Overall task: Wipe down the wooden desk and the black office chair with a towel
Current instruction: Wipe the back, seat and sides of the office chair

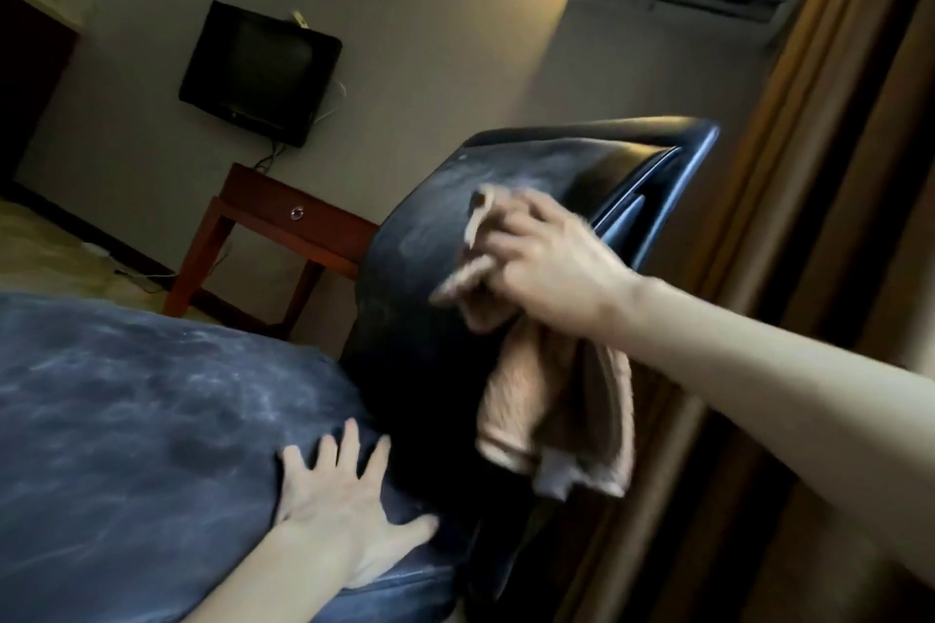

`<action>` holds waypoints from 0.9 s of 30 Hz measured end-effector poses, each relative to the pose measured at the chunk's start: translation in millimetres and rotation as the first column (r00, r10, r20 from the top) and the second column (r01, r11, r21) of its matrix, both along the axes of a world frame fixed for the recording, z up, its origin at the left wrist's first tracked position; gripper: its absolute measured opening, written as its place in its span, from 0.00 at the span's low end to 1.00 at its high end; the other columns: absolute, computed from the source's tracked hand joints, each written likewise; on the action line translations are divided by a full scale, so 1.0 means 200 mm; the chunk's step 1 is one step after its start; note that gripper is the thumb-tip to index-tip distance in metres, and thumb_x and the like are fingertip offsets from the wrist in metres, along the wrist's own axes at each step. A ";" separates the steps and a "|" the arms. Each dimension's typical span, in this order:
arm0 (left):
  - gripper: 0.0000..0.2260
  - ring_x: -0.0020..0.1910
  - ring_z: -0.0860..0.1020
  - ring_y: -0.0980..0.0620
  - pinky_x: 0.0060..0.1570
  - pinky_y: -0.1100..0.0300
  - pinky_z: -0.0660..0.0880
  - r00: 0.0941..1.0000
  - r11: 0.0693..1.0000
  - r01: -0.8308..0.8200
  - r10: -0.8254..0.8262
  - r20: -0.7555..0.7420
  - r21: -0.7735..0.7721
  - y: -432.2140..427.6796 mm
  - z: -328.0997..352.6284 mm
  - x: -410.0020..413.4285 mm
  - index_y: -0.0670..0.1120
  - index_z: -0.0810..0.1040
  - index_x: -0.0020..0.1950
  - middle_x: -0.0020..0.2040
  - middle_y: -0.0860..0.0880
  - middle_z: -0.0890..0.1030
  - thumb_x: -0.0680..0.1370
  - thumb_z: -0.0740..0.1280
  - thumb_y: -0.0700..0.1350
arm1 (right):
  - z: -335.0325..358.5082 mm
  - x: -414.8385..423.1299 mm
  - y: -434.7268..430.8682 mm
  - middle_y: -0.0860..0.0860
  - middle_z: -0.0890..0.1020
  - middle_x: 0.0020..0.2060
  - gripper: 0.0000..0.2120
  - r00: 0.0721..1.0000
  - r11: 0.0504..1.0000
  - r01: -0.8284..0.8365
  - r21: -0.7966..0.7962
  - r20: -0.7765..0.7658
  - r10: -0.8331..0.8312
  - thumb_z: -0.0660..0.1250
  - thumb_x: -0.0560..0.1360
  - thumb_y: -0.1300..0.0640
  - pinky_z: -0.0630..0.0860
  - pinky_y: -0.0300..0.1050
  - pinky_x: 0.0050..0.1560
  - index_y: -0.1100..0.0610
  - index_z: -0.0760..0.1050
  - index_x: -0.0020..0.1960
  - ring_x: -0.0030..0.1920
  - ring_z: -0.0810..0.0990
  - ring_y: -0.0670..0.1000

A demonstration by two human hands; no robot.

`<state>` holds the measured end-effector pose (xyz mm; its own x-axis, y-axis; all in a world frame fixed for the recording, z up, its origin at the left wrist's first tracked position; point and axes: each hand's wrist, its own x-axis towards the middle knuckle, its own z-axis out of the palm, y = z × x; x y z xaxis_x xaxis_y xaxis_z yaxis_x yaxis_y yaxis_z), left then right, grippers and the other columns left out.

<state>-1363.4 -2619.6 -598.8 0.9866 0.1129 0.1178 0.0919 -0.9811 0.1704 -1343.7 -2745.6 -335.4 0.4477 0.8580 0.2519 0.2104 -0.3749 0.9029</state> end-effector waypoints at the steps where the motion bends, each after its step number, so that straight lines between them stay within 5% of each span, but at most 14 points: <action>1: 0.50 0.83 0.46 0.41 0.72 0.33 0.46 1.000 1.000 -0.006 0.006 0.011 -0.003 0.00 0.00 0.00 0.53 0.41 0.85 0.85 0.43 0.40 0.71 0.46 0.81 | 0.10 0.02 0.03 0.50 0.71 0.75 0.19 0.996 0.997 0.015 0.072 0.092 -0.021 0.53 0.84 0.52 0.43 0.55 0.80 0.47 0.74 0.71 0.80 0.58 0.53; 3: 0.50 0.82 0.48 0.40 0.72 0.33 0.48 0.999 1.000 -0.019 0.019 0.036 -0.005 -0.01 0.02 -0.02 0.53 0.44 0.85 0.85 0.43 0.43 0.71 0.47 0.81 | 0.20 0.04 0.07 0.52 0.69 0.75 0.22 0.977 0.975 0.118 0.186 0.156 -0.148 0.61 0.79 0.46 0.41 0.66 0.79 0.45 0.73 0.72 0.79 0.58 0.57; 5: 0.49 0.81 0.50 0.40 0.71 0.34 0.49 0.999 1.000 -0.022 0.022 0.039 -0.002 -0.01 0.03 -0.03 0.54 0.51 0.83 0.84 0.43 0.50 0.70 0.47 0.81 | 0.20 0.07 0.11 0.54 0.68 0.75 0.29 0.942 0.896 0.321 0.306 -0.004 -0.336 0.63 0.74 0.35 0.47 0.76 0.75 0.43 0.71 0.73 0.78 0.58 0.62; 7: 0.49 0.80 0.50 0.41 0.71 0.33 0.48 1.000 1.000 -0.019 0.019 0.007 0.006 -0.01 0.05 -0.04 0.54 0.53 0.83 0.83 0.43 0.52 0.70 0.47 0.81 | 0.09 0.12 0.11 0.55 0.72 0.71 0.32 0.885 0.842 0.464 0.275 -0.101 -0.455 0.62 0.72 0.30 0.53 0.76 0.73 0.46 0.74 0.71 0.74 0.65 0.63; 13: 0.49 0.81 0.50 0.41 0.71 0.33 0.47 0.999 0.997 -0.029 0.030 -0.018 0.066 0.00 0.03 -0.03 0.52 0.50 0.85 0.83 0.41 0.52 0.71 0.44 0.81 | -0.19 0.03 0.03 0.44 0.83 0.50 0.15 0.979 0.979 0.198 0.039 -0.055 -0.196 0.62 0.70 0.43 0.67 0.50 0.57 0.48 0.82 0.50 0.59 0.79 0.56; 16: 0.49 0.80 0.51 0.42 0.69 0.33 0.47 0.999 0.998 -0.034 0.032 0.038 0.048 -0.01 0.00 -0.02 0.53 0.52 0.84 0.83 0.43 0.54 0.70 0.45 0.80 | -0.15 0.01 -0.02 0.42 0.85 0.56 0.17 0.992 0.988 0.099 -0.115 -0.062 -0.106 0.60 0.73 0.45 0.76 0.45 0.53 0.46 0.84 0.55 0.66 0.78 0.51; 19: 0.50 0.79 0.52 0.43 0.69 0.34 0.48 0.992 0.999 -0.049 0.050 0.118 -0.016 0.00 0.00 -0.02 0.54 0.55 0.82 0.82 0.46 0.55 0.66 0.46 0.81 | 0.18 0.06 -0.02 0.41 0.84 0.58 0.18 0.986 0.997 0.078 -0.026 0.150 -0.073 0.59 0.75 0.42 0.73 0.43 0.42 0.45 0.83 0.55 0.72 0.73 0.47; 24: 0.52 0.82 0.46 0.43 0.71 0.33 0.44 0.997 0.999 -0.035 0.035 0.075 -0.011 0.00 -0.02 0.00 0.55 0.47 0.84 0.85 0.46 0.44 0.67 0.45 0.82 | 0.71 0.21 -0.06 0.53 0.84 0.59 0.17 0.923 0.905 0.194 0.378 0.243 -0.299 0.64 0.75 0.45 0.75 0.57 0.60 0.50 0.83 0.58 0.74 0.69 0.57; 27: 0.51 0.81 0.48 0.45 0.71 0.36 0.47 0.985 0.999 -0.048 0.042 0.170 0.026 0.00 -0.05 0.02 0.57 0.48 0.84 0.85 0.49 0.46 0.65 0.43 0.82 | 0.80 0.36 -0.09 0.59 0.80 0.65 0.29 0.873 0.715 0.403 0.572 -0.004 -0.489 0.59 0.73 0.36 0.62 0.63 0.72 0.50 0.77 0.68 0.69 0.73 0.62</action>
<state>-1359.7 -2620.5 -609.0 0.9462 0.1506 0.2864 0.1086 -0.9815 0.1576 -1271.5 -2763.1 -175.2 0.6669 0.2683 0.6952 -0.2168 -0.8228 0.5255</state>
